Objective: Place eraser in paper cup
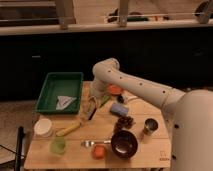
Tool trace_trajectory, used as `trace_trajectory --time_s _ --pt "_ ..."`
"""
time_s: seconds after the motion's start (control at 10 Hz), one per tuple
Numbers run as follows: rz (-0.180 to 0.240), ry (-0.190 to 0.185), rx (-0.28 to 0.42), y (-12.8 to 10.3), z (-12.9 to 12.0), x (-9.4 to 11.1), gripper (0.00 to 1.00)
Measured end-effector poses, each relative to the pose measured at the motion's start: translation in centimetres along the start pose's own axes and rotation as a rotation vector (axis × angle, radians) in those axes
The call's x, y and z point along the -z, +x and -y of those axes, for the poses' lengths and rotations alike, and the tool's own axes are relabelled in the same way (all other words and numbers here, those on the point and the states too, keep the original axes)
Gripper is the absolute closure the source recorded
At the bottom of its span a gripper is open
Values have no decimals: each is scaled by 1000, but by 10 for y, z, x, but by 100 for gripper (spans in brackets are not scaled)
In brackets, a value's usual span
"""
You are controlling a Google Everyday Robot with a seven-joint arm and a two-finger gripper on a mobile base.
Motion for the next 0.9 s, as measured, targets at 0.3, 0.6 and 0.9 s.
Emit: trace_trajectory --time_s 0.3,0.6,0.9 --pt "50 -9 92 -30 26 13 100" --pt "82 -33 184 -58 53 20 100" --pt "107 -52 238 -79 69 28 100"
